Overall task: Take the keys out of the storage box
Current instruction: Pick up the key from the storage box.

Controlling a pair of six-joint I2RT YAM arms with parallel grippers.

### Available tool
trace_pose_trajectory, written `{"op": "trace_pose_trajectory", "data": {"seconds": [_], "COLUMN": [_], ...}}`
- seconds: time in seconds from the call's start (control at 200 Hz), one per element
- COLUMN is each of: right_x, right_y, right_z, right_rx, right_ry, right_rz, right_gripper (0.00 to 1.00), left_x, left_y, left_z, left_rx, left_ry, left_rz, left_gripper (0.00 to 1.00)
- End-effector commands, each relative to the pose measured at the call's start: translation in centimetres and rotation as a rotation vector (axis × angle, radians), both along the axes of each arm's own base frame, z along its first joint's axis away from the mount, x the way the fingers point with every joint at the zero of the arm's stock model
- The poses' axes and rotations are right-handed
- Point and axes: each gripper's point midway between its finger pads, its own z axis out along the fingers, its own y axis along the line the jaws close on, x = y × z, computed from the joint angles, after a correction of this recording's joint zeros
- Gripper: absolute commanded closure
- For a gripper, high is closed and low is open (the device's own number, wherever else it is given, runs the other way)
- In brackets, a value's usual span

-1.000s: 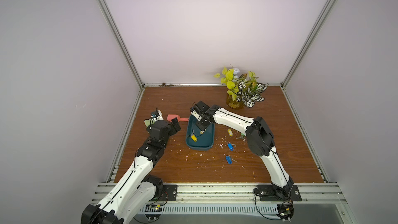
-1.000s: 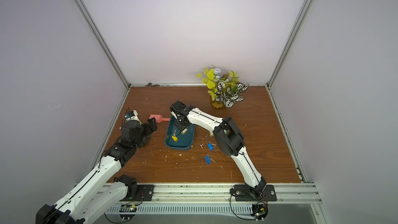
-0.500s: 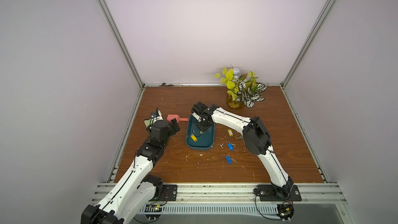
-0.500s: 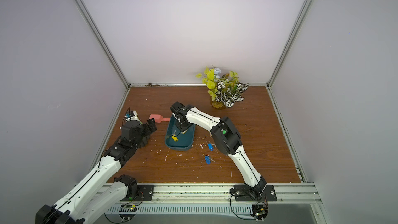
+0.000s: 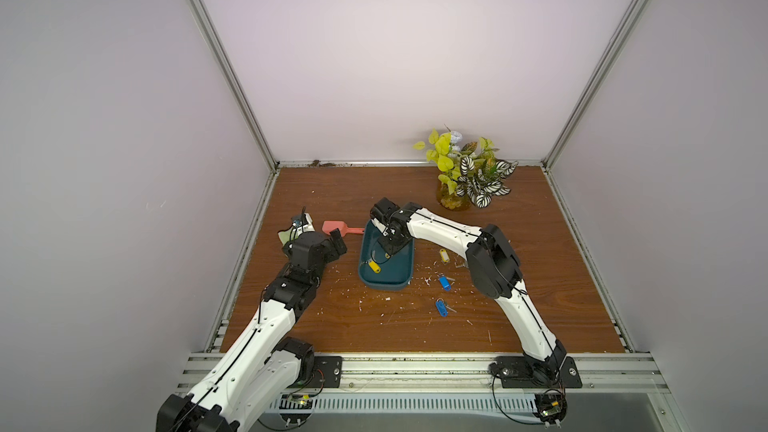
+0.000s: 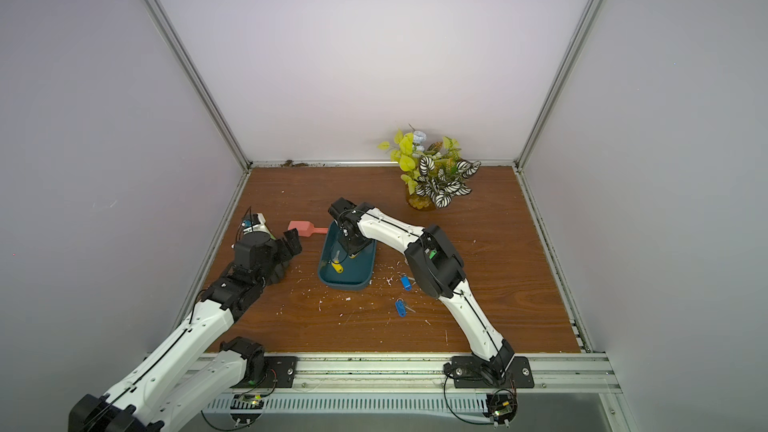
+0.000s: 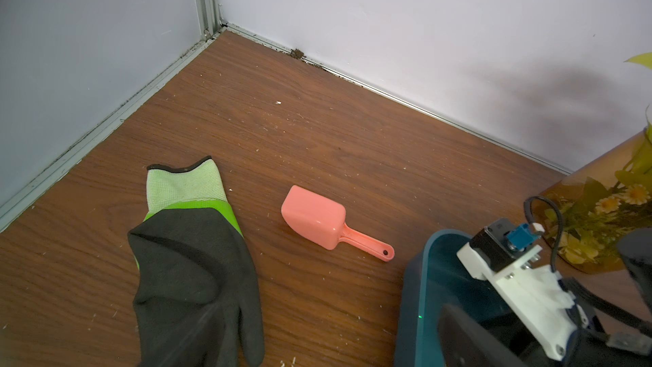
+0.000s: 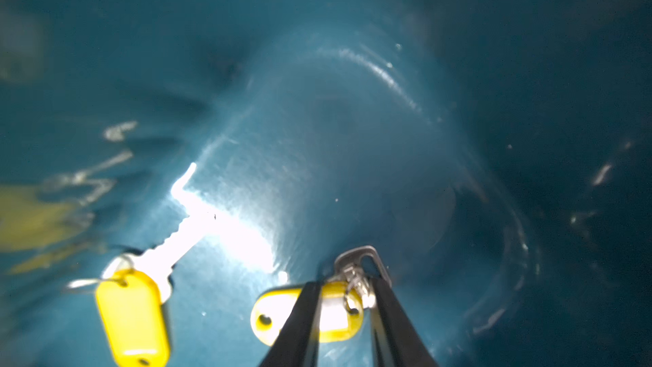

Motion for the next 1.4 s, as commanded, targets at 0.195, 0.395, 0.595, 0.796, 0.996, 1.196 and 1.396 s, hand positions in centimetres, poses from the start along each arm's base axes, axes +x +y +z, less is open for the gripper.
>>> {"op": "trace_pose_trajectory", "data": {"seconds": [0.195, 0.395, 0.595, 0.796, 0.996, 1.196, 1.396], "right_x": [-0.4, 0.6, 1.5, 1.0, 0.6, 0.5, 0.3], "right_y": [-1.5, -1.5, -1.4, -0.6, -0.5, -0.4, 0.0], "right_z": [-1.7, 0.2, 2.7, 5.1, 5.8, 6.6, 7.8], "right_rx": [-0.026, -0.005, 0.018, 0.087, 0.106, 0.129, 0.162], "right_ry": [0.051, -0.003, -0.063, -0.072, -0.082, -0.090, -0.096], "right_rz": [-0.029, -0.028, -0.027, -0.009, -0.004, -0.004, 0.001], "right_gripper": [0.91, 1.00, 1.00, 1.00, 1.00, 1.00, 1.00], "left_x": [0.3, 0.4, 0.4, 0.4, 0.4, 0.4, 0.4], "left_y": [0.3, 0.4, 0.4, 0.5, 0.5, 0.4, 0.4], "left_z": [1.3, 1.4, 1.4, 1.5, 1.3, 1.3, 1.2], "left_rx": [0.010, 0.008, 0.013, 0.016, 0.019, 0.017, 0.016], "left_ry": [-0.020, -0.021, -0.018, -0.022, -0.015, -0.017, -0.014], "left_rz": [0.010, 0.013, 0.015, 0.020, 0.020, 0.016, 0.015], "left_gripper": [0.02, 0.02, 0.02, 0.02, 0.02, 0.02, 0.02]}}
